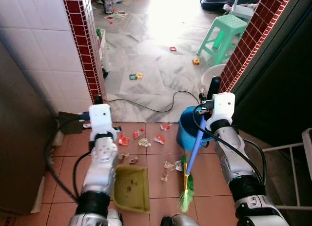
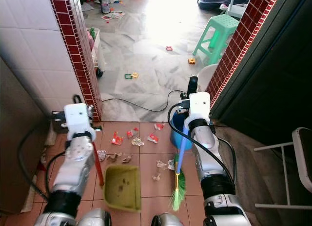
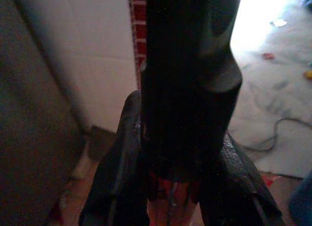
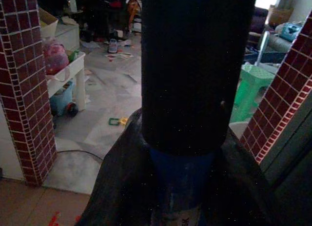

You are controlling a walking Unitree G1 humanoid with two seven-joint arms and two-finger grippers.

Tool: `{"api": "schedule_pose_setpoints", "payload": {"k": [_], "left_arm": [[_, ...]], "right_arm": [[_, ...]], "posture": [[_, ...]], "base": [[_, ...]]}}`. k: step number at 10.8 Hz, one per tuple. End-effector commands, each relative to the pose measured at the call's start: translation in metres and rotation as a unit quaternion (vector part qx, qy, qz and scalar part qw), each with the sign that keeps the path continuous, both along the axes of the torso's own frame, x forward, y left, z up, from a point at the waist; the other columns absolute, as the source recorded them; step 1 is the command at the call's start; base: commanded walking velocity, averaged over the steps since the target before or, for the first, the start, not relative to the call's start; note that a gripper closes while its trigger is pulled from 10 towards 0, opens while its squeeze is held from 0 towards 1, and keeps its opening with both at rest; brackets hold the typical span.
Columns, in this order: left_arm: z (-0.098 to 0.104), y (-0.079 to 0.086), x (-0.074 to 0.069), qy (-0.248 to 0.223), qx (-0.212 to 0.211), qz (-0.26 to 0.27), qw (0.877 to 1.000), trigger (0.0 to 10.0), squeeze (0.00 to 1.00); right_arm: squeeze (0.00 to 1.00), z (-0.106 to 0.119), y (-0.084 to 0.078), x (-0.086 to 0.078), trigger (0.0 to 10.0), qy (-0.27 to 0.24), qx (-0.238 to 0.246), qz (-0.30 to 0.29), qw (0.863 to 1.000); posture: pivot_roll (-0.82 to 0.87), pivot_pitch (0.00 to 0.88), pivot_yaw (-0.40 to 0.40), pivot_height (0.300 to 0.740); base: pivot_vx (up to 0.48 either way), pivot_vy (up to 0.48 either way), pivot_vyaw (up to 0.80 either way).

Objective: Sweep floor

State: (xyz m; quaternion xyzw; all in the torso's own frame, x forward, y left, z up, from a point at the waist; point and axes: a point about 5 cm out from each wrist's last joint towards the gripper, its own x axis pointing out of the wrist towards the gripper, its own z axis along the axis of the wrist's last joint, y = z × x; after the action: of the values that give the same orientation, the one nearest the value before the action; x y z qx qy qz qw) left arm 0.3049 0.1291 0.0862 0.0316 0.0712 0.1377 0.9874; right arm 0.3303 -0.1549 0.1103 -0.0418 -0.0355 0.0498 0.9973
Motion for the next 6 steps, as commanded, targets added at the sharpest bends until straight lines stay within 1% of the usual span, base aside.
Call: {"api": "schedule_pose_setpoints", "payload": {"k": [1,2,3,4,6], "left_arm": [[0.010,-0.007,0.005,-0.020,0.007,0.005,1.000,10.0,0.00],[0.005,-0.009,0.006,-0.007,-0.013,0.016,1.000,10.0,0.00],[0.000,-0.015,0.008,-0.004,-0.025,0.015,1.000,10.0,0.00],[-0.003,-0.018,0.009,0.000,-0.031,0.012,0.999,10.0,0.00],[-0.009,-0.024,0.012,-0.006,-0.042,-0.019,0.999,10.0,0.00]], "right_arm": [[0.00,0.009,-0.001,0.001,10.0,-0.017,0.006,0.002,1.000],[0.00,0.009,0.000,0.001,10.0,-0.015,0.011,0.005,1.000],[0.00,0.009,0.003,0.002,10.0,-0.006,0.032,0.021,0.999],[0.00,0.011,0.007,0.002,10.0,-0.002,0.041,0.035,0.999],[0.00,0.016,0.015,0.002,10.0,0.003,0.062,0.077,0.995]], "posture": [[0.05,0.088,-0.075,0.740],[0.05,0.088,-0.075,0.740],[0.05,0.089,-0.074,0.740],[0.04,0.088,-0.070,0.740],[0.03,0.084,-0.069,0.740]], "base": [[0.000,0.000,0.00],[0.000,0.000,0.00],[0.000,0.000,0.00],[0.000,0.000,0.00],[0.000,0.000,0.00]]}}
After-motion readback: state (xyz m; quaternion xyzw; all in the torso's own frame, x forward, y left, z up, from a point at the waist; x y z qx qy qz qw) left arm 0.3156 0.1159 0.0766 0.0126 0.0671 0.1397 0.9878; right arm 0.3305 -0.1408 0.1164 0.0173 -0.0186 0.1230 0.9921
